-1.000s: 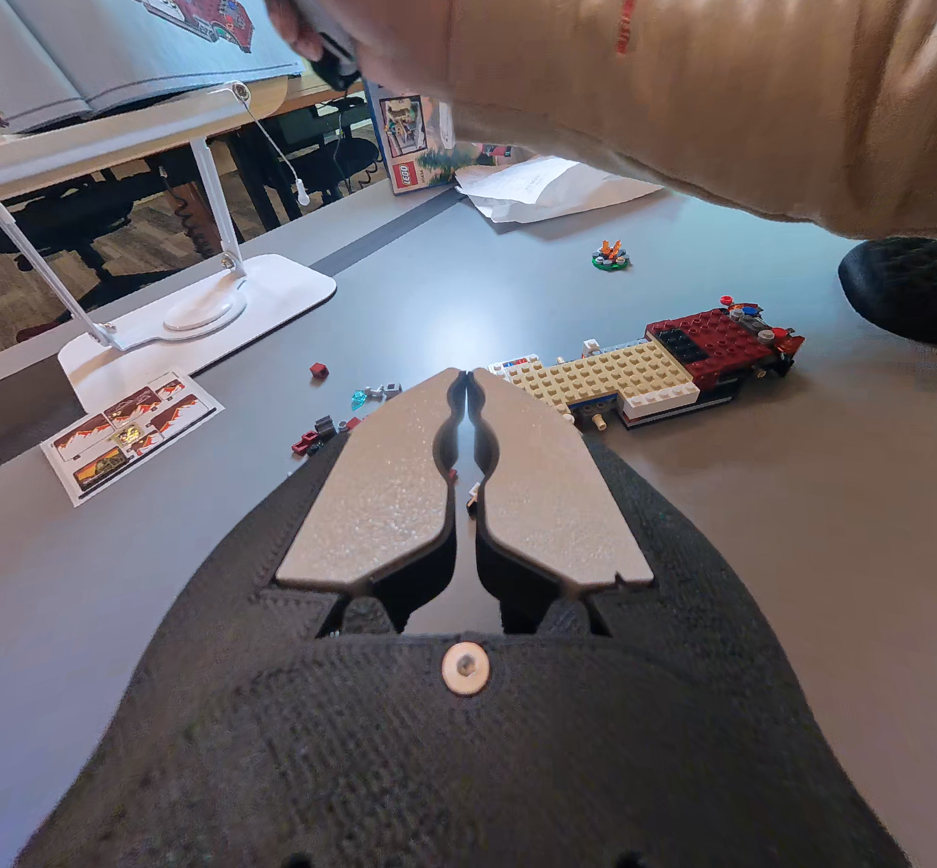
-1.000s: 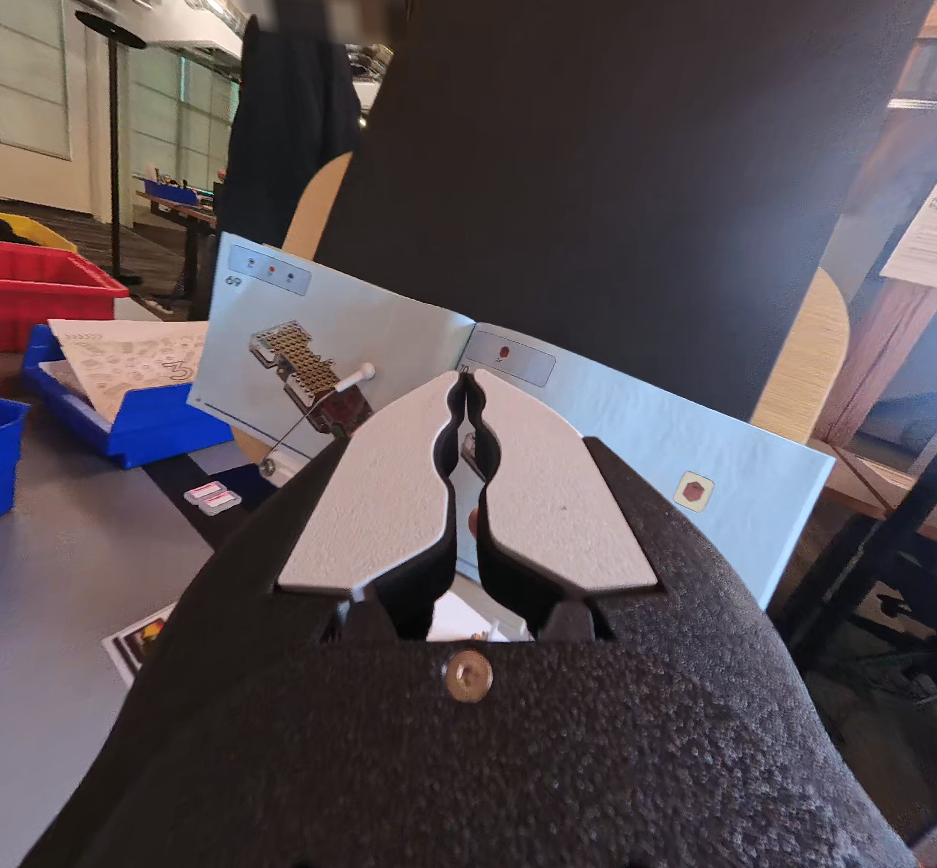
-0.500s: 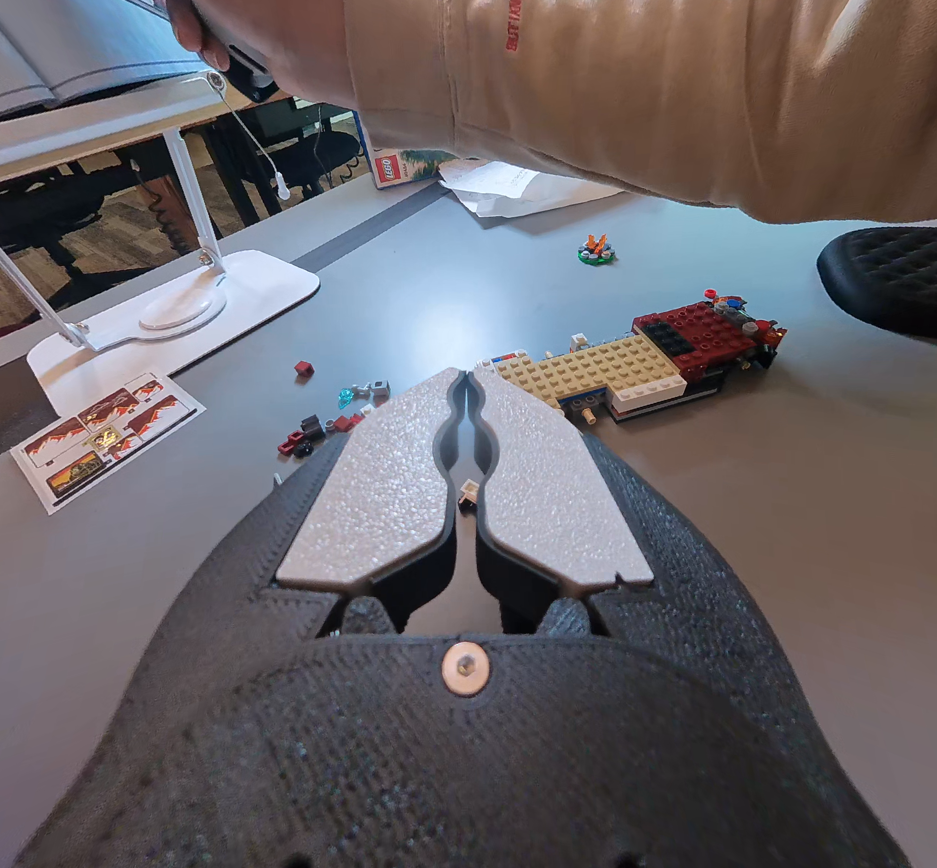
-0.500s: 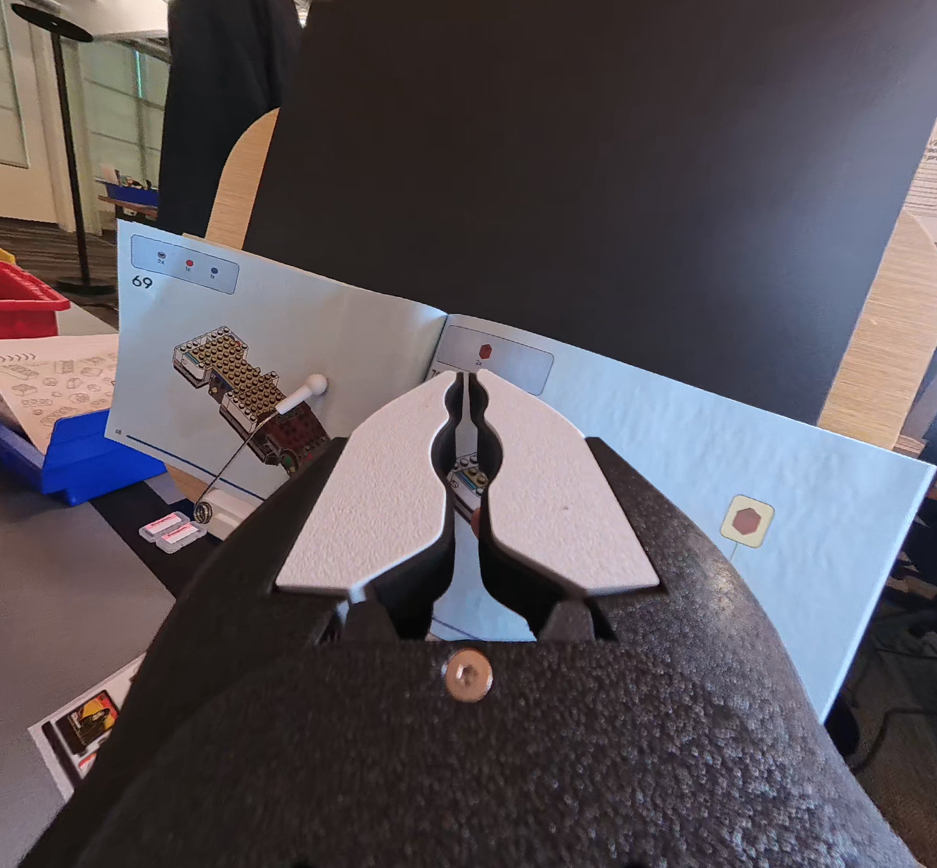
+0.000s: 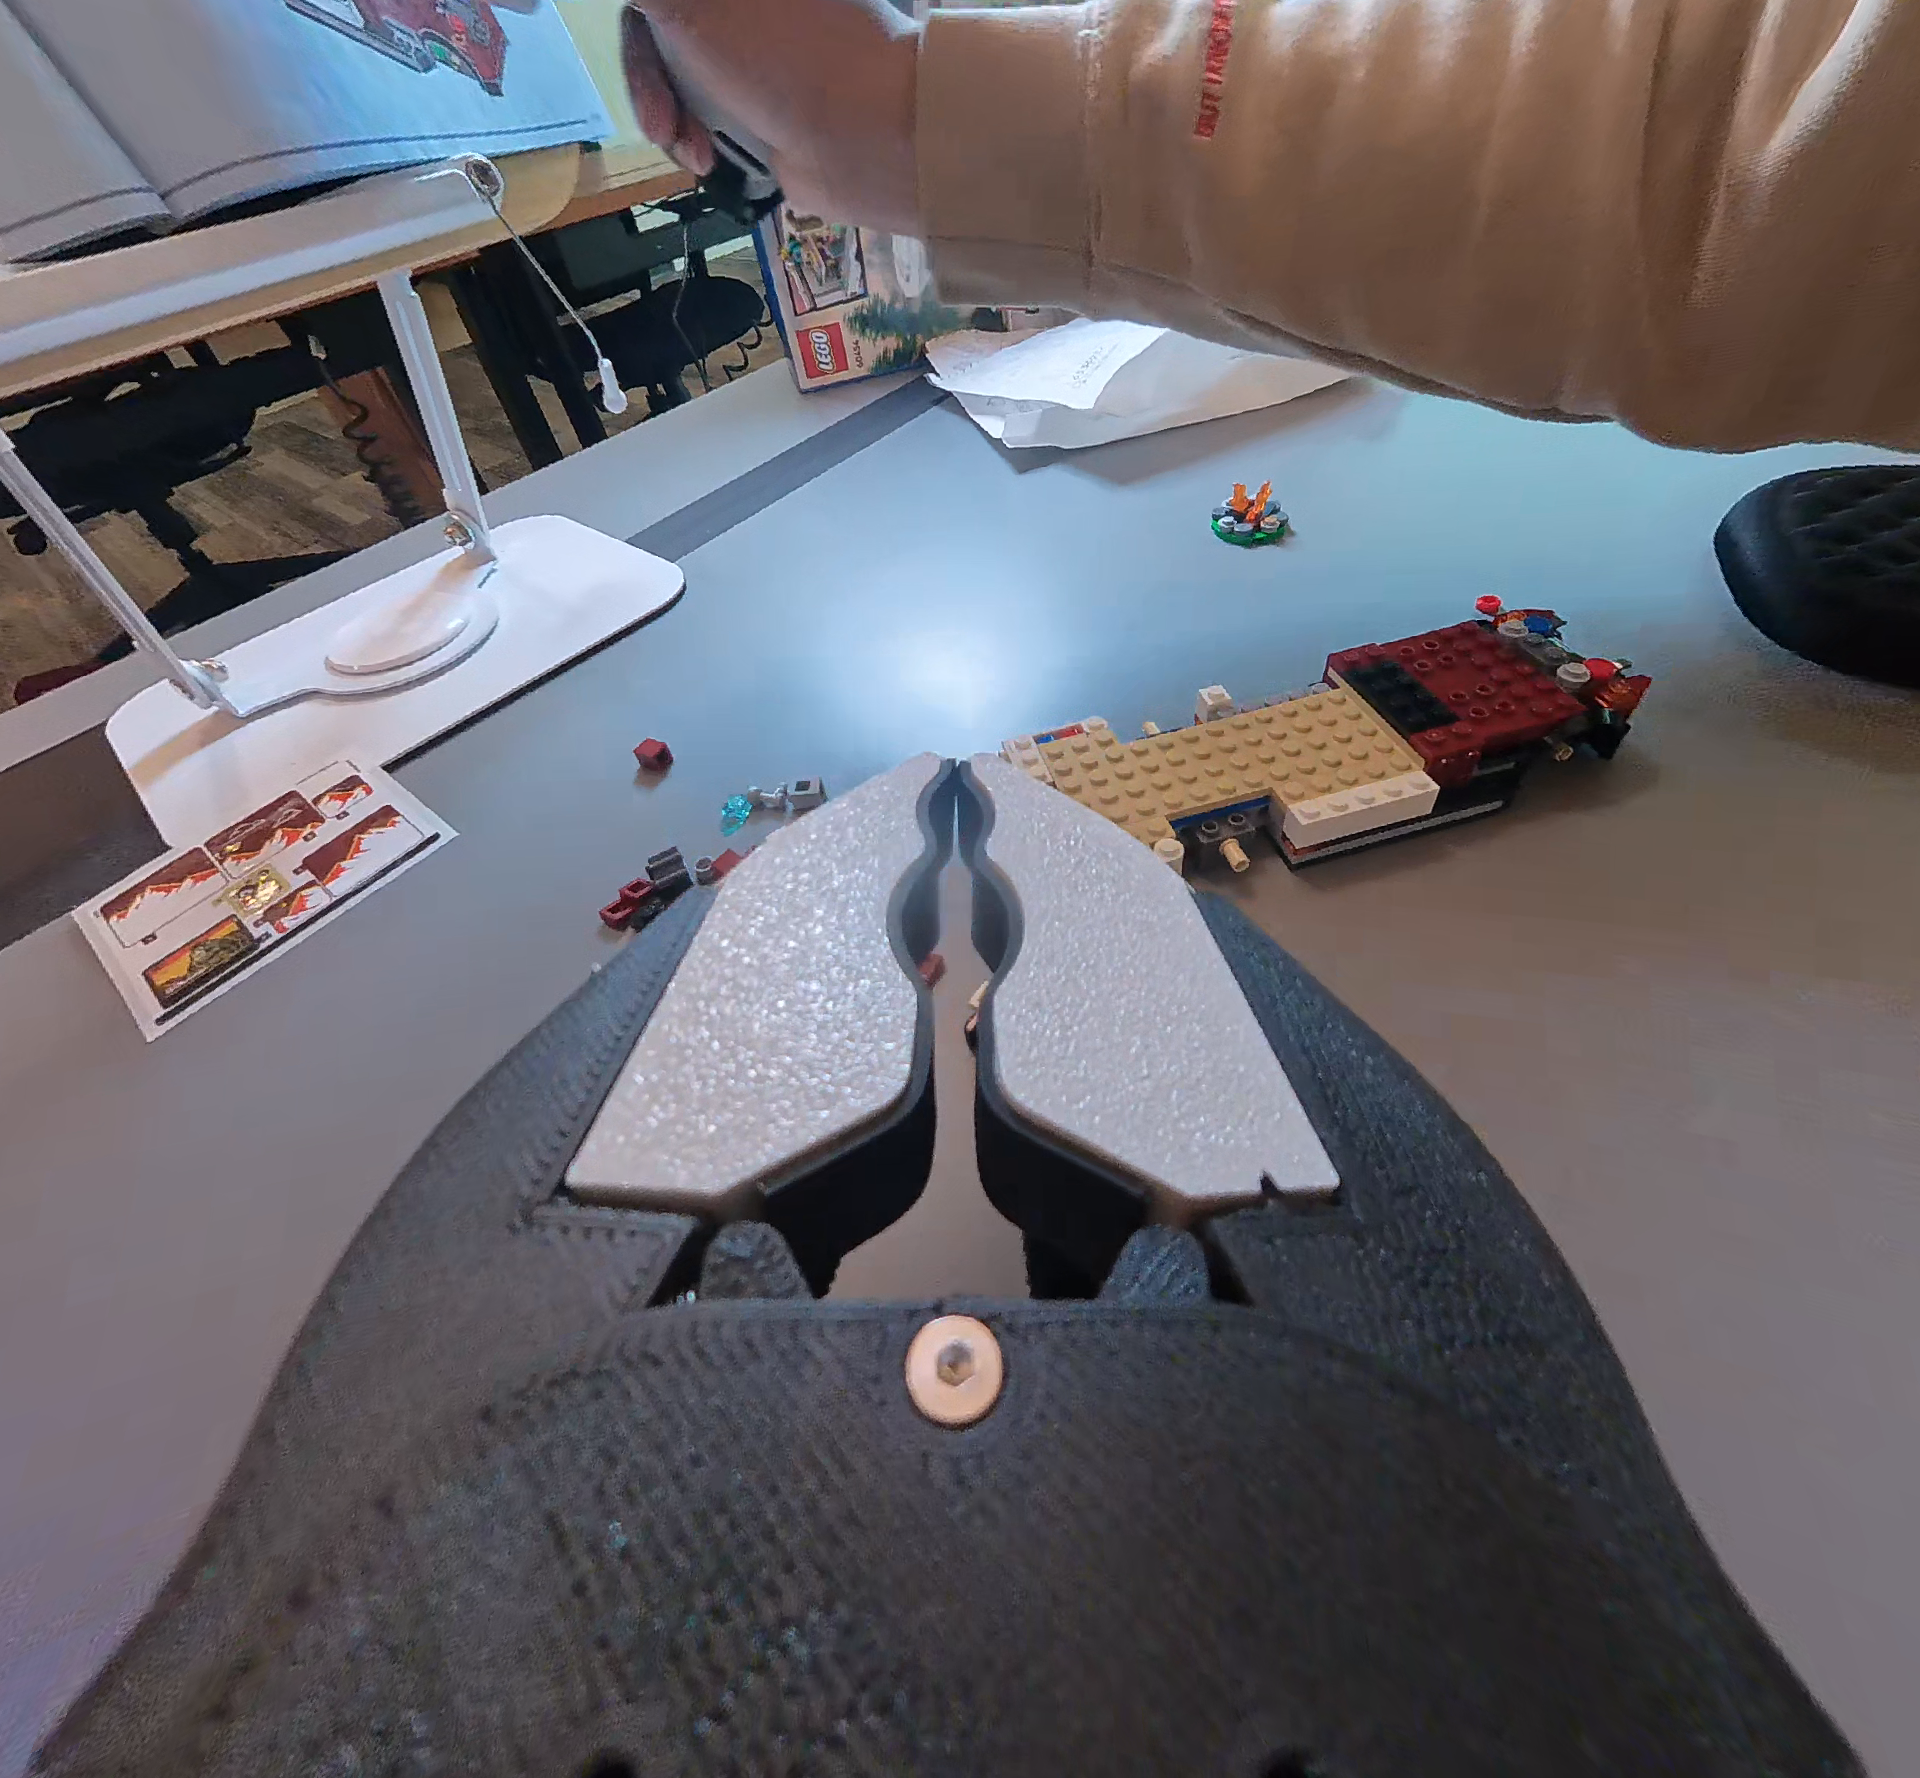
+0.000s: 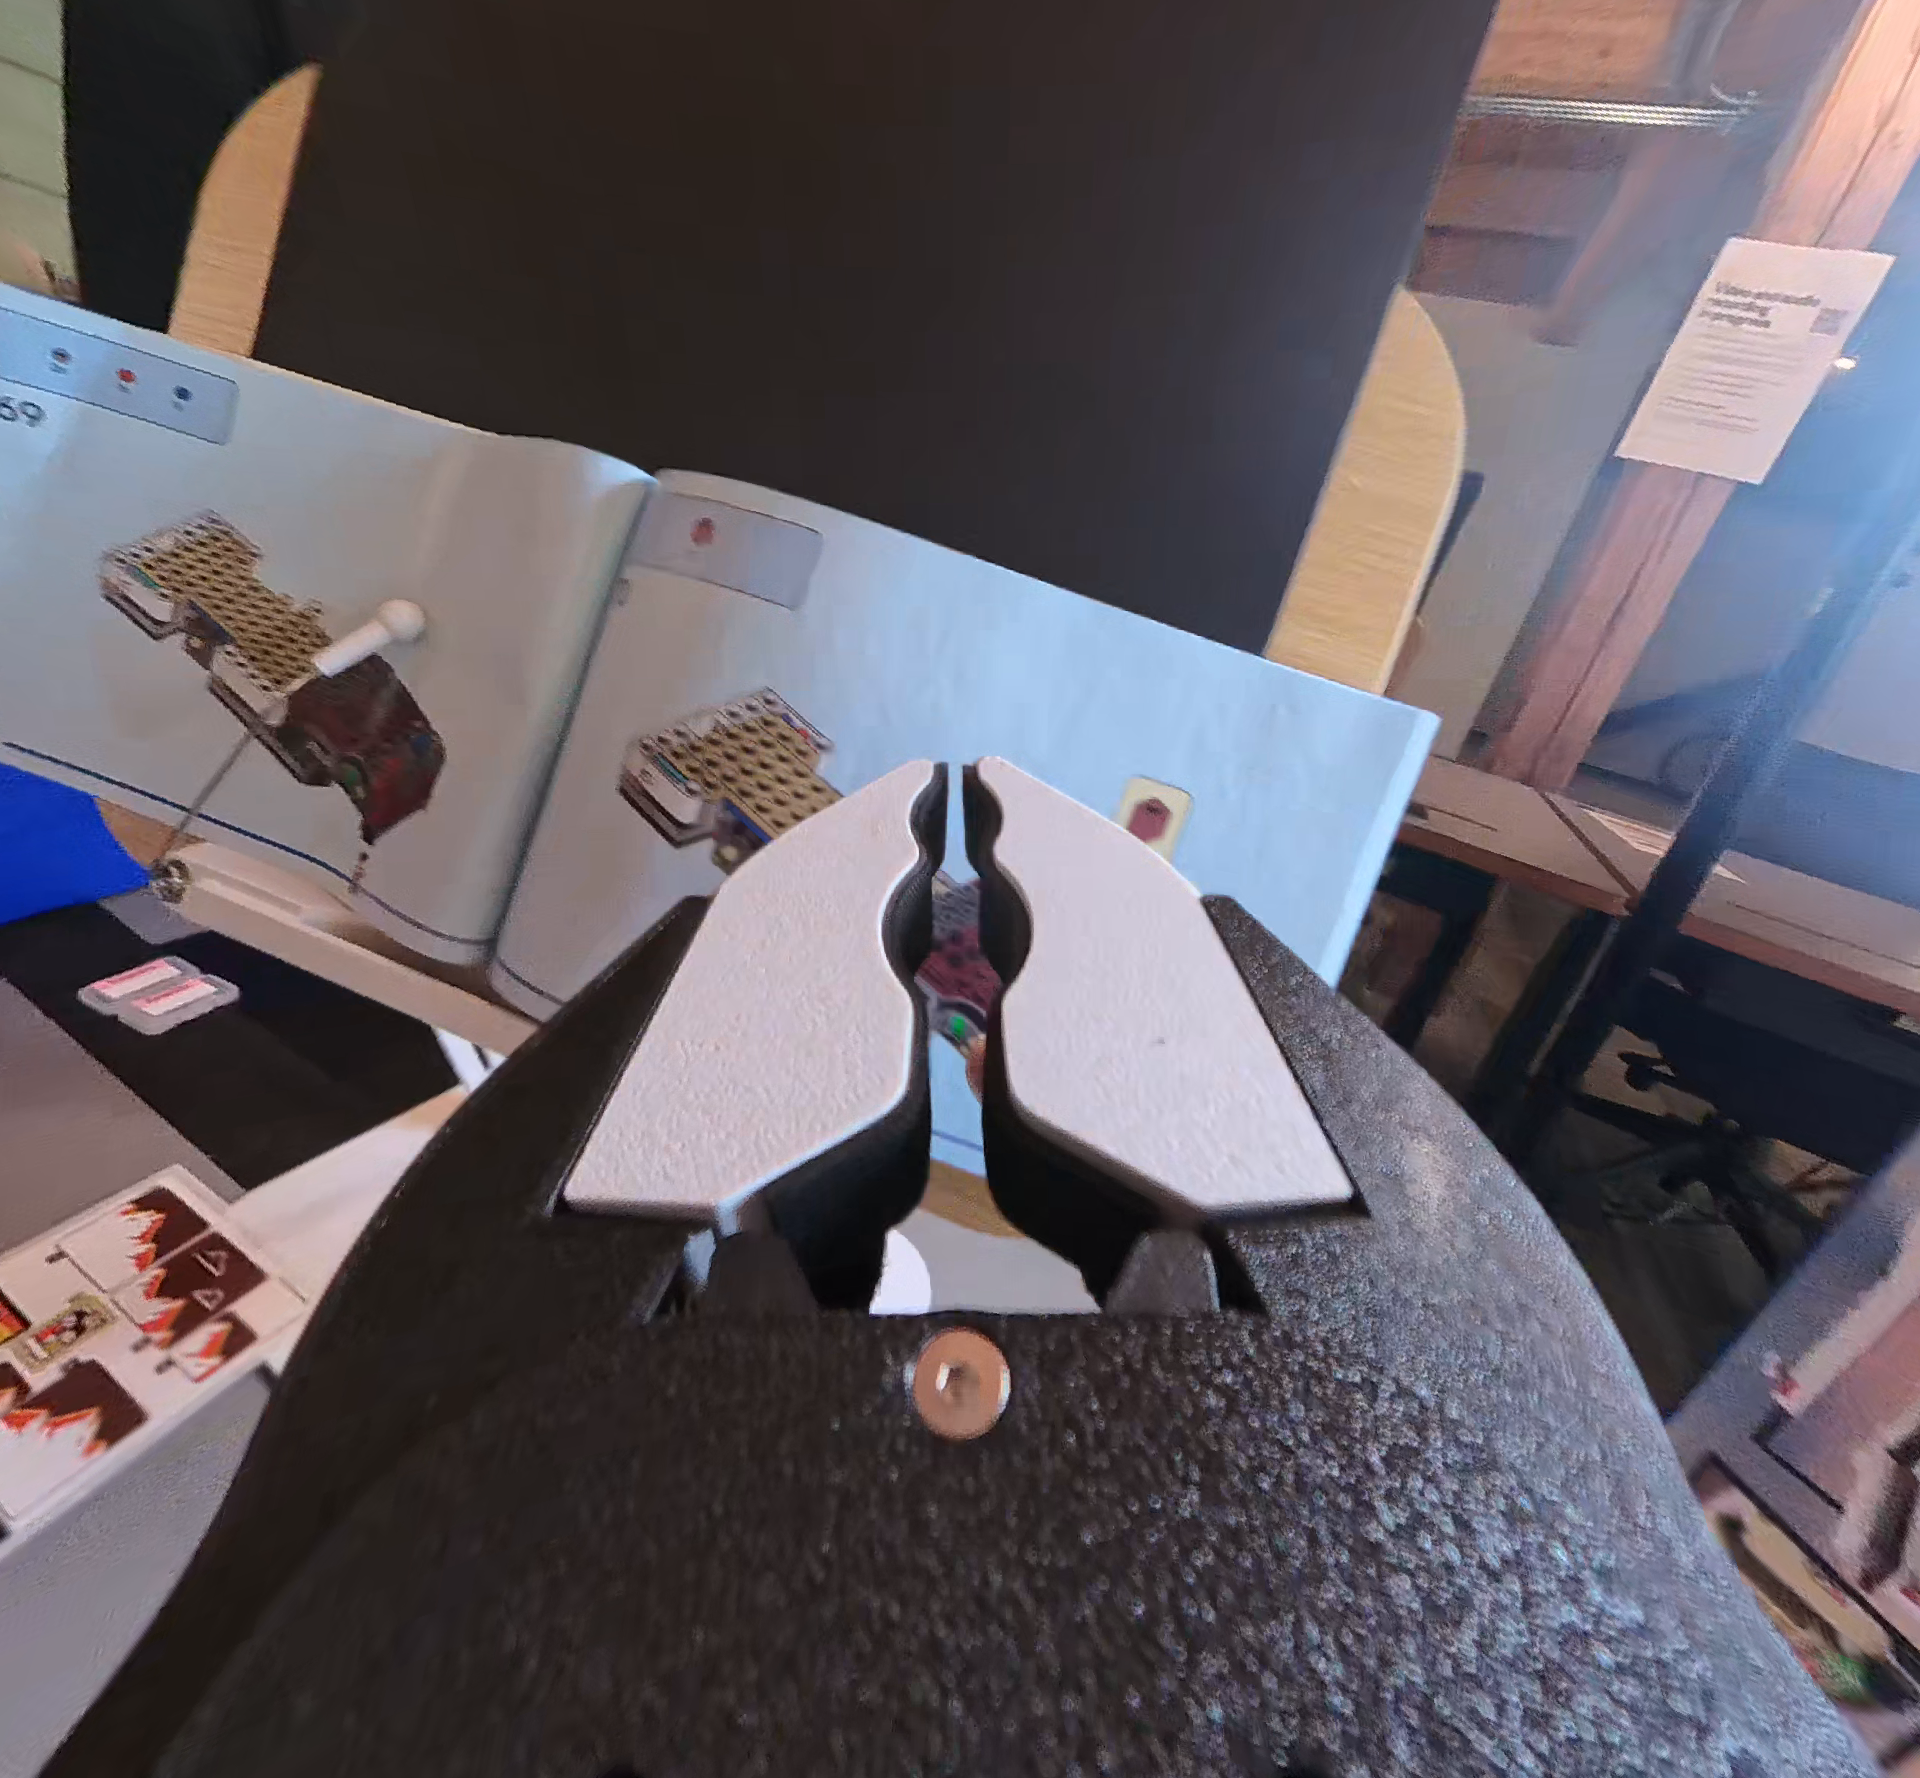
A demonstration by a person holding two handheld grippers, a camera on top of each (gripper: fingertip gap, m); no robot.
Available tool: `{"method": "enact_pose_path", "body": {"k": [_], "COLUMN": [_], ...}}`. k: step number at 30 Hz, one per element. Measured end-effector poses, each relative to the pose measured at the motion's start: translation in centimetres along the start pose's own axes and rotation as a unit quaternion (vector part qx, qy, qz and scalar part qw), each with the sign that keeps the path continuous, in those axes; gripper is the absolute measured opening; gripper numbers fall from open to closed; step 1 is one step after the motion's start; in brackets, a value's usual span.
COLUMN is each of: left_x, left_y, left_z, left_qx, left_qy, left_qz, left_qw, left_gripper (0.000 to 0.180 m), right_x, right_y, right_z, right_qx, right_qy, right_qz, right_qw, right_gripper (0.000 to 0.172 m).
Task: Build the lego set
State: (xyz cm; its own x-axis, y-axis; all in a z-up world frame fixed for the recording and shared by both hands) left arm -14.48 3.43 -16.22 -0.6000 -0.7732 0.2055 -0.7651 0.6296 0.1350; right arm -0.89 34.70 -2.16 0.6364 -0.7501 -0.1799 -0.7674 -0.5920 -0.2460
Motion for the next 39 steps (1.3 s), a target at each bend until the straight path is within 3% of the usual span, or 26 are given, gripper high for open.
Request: {"method": "enact_pose_path", "body": {"k": [6, 11, 18, 22, 25, 32, 39], "left_x": [-0.2, -0.1, 1.1, 2.0, 2.2, 1.6, 0.9], "left_y": [0.1, 0.5, 2.3, 3.7, 4.4, 4.5, 4.0], "left_z": [0.3, 0.3, -0.8, -1.3, -1.2, -0.2, 0.4], "left_qx": [-0.002, -0.007, 0.002, 0.025, 0.034, 0.03, 0.018], "left_qy": [0.005, 0.007, -0.011, -0.023, -0.023, -0.002, 0.014], "left_qz": [-0.004, -0.02, -0.081, -0.114, -0.126, -0.134, -0.125], "left_qw": [1.0, 1.0, 0.997, 0.993, 0.991, 0.991, 0.992], "left_gripper": [0.0, 0.0, 0.0, 0.0, 0.0, 0.0, 0.0], "right_x": [2.5, 5.9, 18.4, 25.8, 29.3, 29.8, 30.1], "right_y": [-2.7, -1.4, 4.2, 5.9, 6.5, 7.2, 6.8], "right_z": [1.5, -0.4, -2.5, -1.1, 1.3, 4.9, 4.9], "right_qx": [0.004, 0.017, -0.001, -0.044, -0.073, -0.11, -0.095], "right_qy": [0.01, -0.01, 0.041, 0.073, 0.074, 0.061, 0.06], "right_qz": [0.022, -0.01, -0.14, -0.134, -0.111, -0.13, -0.121], "right_qw": [1.0, 1.0, 0.989, 0.987, 0.988, 0.983, 0.986], "right_gripper": [0.003, 0.003, 0.01, 0.011, 0.013, 0.016, 0.016]}}
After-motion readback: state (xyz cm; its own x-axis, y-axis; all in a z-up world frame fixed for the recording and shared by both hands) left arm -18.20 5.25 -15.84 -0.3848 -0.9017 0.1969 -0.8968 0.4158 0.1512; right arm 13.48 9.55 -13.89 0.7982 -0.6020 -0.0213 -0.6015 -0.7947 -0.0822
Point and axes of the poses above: each gripper's, where its closed fingertips meet, x back along the fingers, z out of its underside, y = z × x across the jaws, the point moved 6 cm from there along x, back along the fingers, and after that the axes turned 4 degrees about -z, right-handed, at the moved point
